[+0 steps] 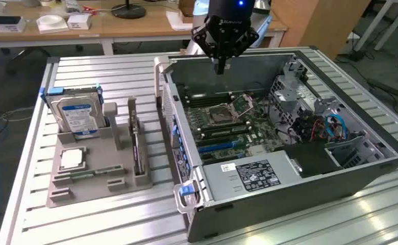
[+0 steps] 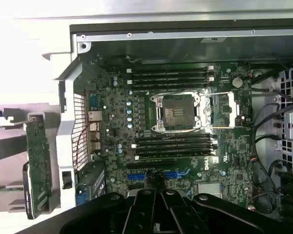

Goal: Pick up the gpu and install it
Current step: 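Reach for the gpu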

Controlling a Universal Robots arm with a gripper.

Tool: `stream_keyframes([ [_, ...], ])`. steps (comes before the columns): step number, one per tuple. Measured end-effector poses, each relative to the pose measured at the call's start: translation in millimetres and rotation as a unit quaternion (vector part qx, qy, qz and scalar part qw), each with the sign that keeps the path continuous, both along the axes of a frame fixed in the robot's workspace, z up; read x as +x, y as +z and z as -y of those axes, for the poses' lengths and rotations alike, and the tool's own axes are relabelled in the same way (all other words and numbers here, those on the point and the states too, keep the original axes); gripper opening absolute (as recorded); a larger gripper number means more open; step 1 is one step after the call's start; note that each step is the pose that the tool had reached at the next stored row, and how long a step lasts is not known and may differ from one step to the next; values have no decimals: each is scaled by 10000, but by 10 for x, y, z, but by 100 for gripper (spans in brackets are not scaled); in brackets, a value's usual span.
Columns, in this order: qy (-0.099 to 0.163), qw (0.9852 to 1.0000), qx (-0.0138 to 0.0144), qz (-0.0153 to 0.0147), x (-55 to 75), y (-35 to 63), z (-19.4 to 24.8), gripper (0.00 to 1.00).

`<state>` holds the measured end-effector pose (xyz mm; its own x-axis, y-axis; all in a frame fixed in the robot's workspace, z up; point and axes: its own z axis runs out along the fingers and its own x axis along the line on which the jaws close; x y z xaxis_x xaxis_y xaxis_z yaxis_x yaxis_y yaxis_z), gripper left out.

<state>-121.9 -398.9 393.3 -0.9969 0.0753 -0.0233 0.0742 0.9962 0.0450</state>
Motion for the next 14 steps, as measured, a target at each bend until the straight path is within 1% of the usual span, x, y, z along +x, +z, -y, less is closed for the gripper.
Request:
stream_keyframes([
  [4, 0, 10000, 1, 1, -18, -1, 0, 10],
  [14, 0, 10000, -1, 0, -198, 0, 0, 10],
])
